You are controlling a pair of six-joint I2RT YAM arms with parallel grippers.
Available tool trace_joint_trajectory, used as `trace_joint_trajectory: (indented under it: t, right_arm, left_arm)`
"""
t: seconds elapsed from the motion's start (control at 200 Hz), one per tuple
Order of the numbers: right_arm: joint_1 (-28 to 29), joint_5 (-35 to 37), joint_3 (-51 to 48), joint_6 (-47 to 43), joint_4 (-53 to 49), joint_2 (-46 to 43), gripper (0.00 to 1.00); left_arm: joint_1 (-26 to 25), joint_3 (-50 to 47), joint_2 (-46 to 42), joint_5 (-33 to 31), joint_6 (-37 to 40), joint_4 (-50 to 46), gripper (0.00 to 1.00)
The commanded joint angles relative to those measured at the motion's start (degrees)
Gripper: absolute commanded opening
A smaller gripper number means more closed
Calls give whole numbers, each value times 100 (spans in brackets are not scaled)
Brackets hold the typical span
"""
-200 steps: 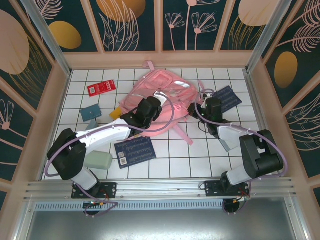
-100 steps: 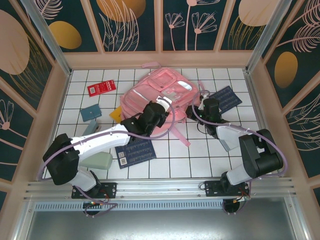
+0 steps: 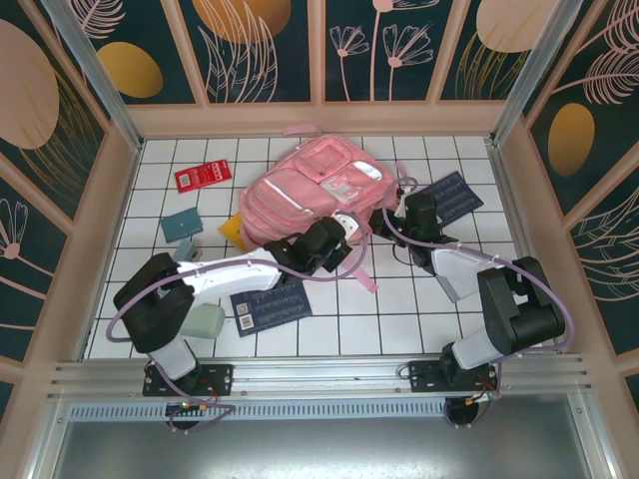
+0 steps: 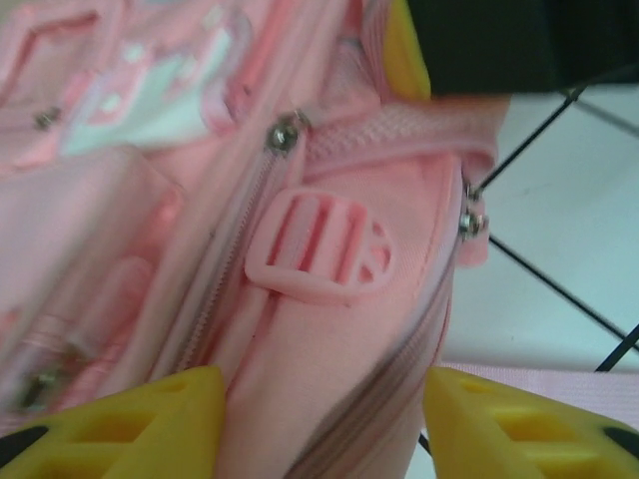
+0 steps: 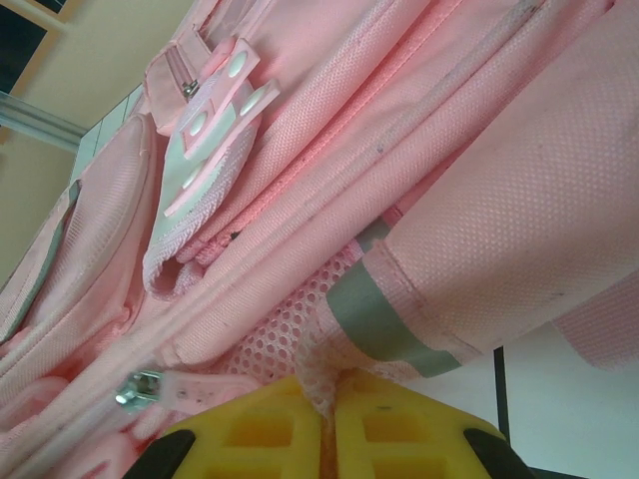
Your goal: Pack the student bag
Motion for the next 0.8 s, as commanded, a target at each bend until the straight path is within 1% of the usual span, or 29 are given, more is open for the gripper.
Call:
trace_joint_trajectory:
  t: [0.0,0.165,0.2,0.245,0.28,0.345,0.4,0.46,0.485,0.526,0.576,0.706,0.796]
  right_arm:
    - [84,-308,259,-126,146,-22,10]
    - [83,-328,287,-152,100,-22,11]
    - [85,-328,293,-153,87,-29,11]
    - [81,-322,301,-161,77,-24,11]
    - [80,-320,308,-170,66,-25,11]
    - [80,-315,321,-198,43,-45,15]
    - [86,-295,308,-234,12,-67,25]
    - [74,-285,262,-294,-9,-130,36]
    - [79,-291,221,-324,1,-165,41]
    - [71,-274,125,-352,32,-265,45]
    - [72,-234,-36,-369,106,-422,47]
    - [71,31,-649,-405,386,-1051,48]
    - [88,84,-1280,-467,867,-1603,48]
  left_arm:
    - [-42,223,289,-152,120,-99,62]
    - [-73,250,558,-302,234,-47,67]
    - [-84,251,606,-387,259,-33,66]
    - [-86,251,672,-548,269,1,62]
    - [-89,264,727,-691,273,14,56]
    - [-87,264,746,-832,290,45,37]
    - [-93,245,698,-856,265,105,19]
    - [-86,213,584,-844,234,191,4]
    - [-90,199,534,-841,215,227,0]
    - [-87,195,460,-811,199,273,0]
    - [-83,222,386,-799,166,286,0]
    - [-85,324,258,-605,65,280,0]
    - [-77,389,242,-445,-6,269,0]
